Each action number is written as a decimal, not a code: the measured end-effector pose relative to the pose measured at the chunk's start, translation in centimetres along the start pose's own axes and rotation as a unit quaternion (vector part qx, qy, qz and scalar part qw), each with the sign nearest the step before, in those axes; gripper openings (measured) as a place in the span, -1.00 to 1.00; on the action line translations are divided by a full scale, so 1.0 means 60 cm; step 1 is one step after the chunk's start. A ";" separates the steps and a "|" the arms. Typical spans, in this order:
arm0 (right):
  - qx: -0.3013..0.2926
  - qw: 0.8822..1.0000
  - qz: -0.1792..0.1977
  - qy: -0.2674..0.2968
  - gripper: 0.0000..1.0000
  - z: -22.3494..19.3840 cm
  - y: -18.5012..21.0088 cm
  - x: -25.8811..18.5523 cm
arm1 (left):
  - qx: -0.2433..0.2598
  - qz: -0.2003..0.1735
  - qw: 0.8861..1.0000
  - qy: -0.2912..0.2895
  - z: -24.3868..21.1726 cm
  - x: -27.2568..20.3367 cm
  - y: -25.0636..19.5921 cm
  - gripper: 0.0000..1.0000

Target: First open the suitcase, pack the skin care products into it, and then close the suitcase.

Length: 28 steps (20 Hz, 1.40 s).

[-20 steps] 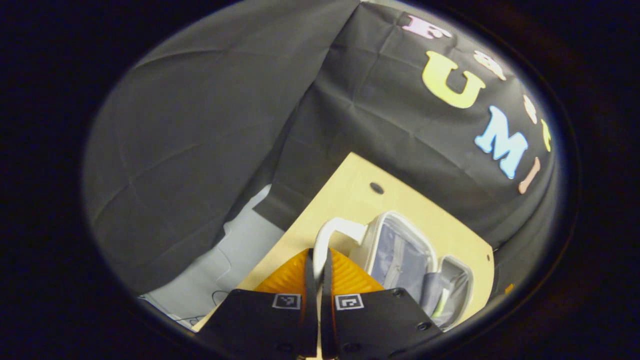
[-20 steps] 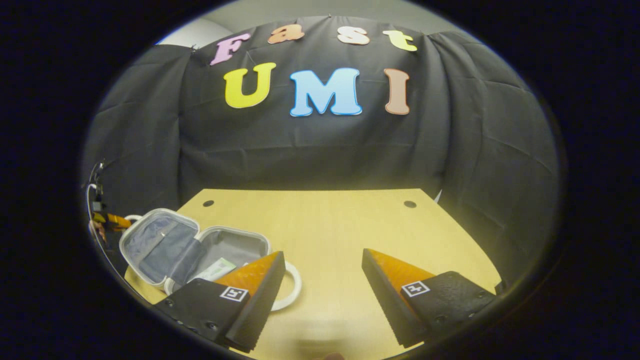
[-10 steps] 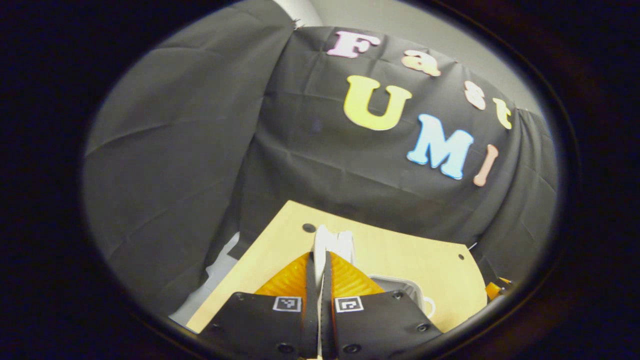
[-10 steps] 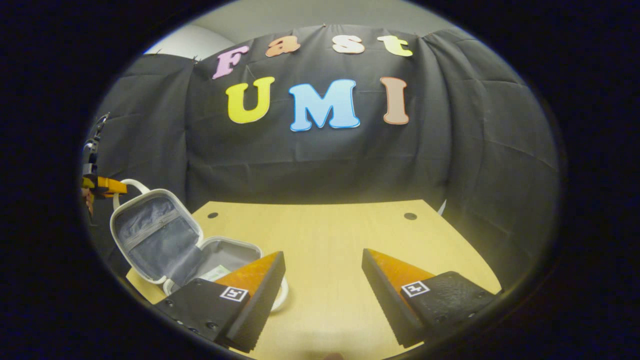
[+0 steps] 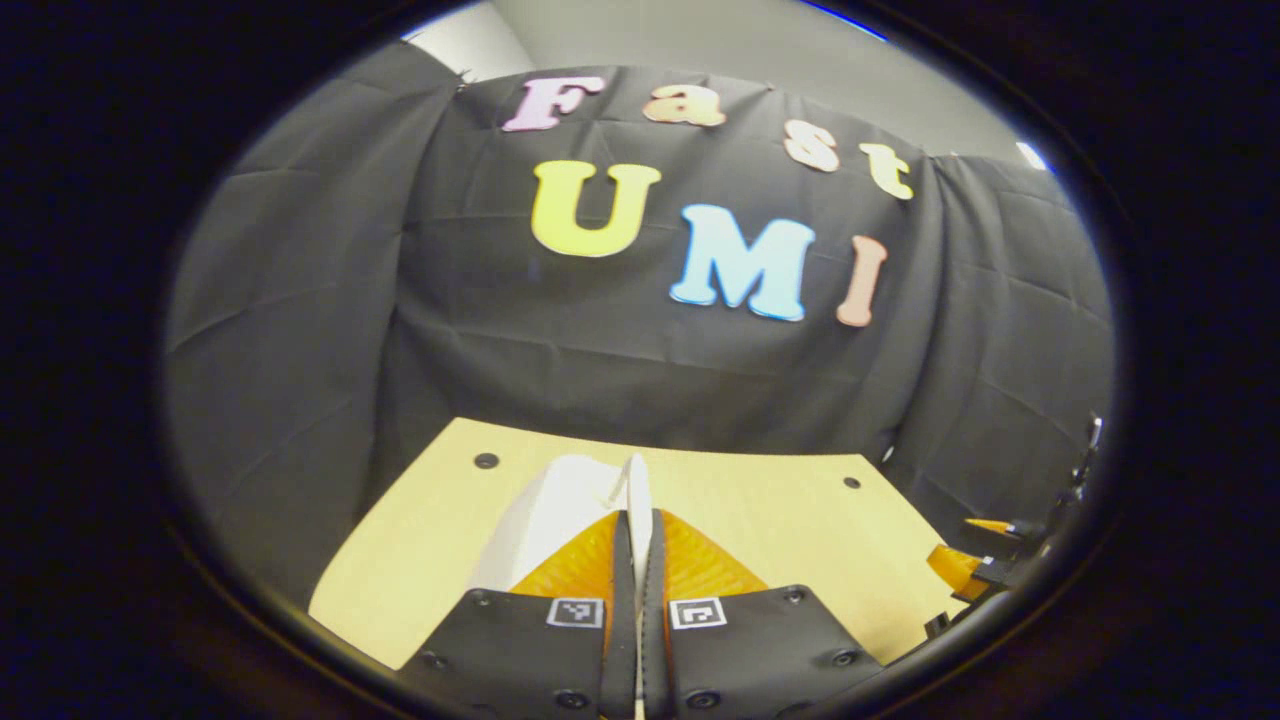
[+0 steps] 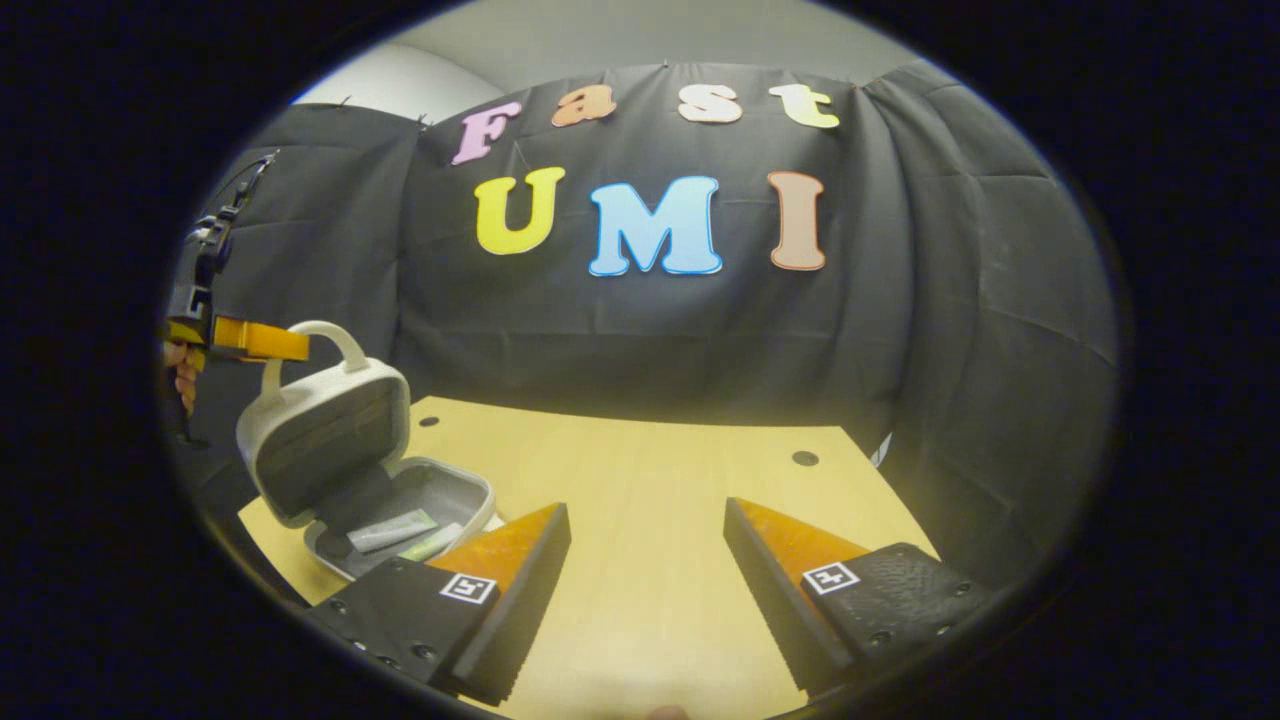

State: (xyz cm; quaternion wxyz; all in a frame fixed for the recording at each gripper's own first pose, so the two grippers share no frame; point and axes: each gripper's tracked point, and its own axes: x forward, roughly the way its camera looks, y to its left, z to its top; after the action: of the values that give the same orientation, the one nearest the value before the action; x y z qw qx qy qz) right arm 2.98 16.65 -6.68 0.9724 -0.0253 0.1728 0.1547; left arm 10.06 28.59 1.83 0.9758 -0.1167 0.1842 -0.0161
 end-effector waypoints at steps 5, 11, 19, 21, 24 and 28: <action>-0.019 0.999 0.027 0.007 0.89 -0.018 -0.045 -0.038 | 0.009 -0.016 0.999 0.027 -0.163 0.046 -0.134 -0.80; -0.006 1.000 0.009 0.012 0.89 -0.033 -0.072 -0.060 | 0.024 -0.021 0.996 0.086 -0.298 0.093 -0.183 -0.80; 0.006 0.999 -0.010 0.031 0.90 -0.034 -0.058 -0.068 | 0.029 -0.056 0.990 0.125 -0.378 0.114 -0.213 -0.47; 0.007 0.999 -0.018 0.025 0.90 -0.026 -0.055 -0.072 | 0.045 -0.052 0.992 0.102 -0.357 0.110 -0.215 -0.31; 0.013 0.999 -0.038 0.018 0.89 -0.016 -0.059 -0.079 | 0.049 -0.055 0.995 0.067 -0.316 0.088 -0.220 -0.07; 0.033 0.997 -0.064 0.009 0.90 -0.001 -0.068 -0.093 | 0.063 -0.055 0.997 -0.003 -0.228 0.036 -0.235 0.86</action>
State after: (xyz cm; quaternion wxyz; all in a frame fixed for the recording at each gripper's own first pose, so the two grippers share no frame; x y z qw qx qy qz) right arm -0.75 11.10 -4.86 0.9790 -0.0060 0.1847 0.0859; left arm 7.25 11.67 -8.02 0.9793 -0.0654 0.1734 -0.0809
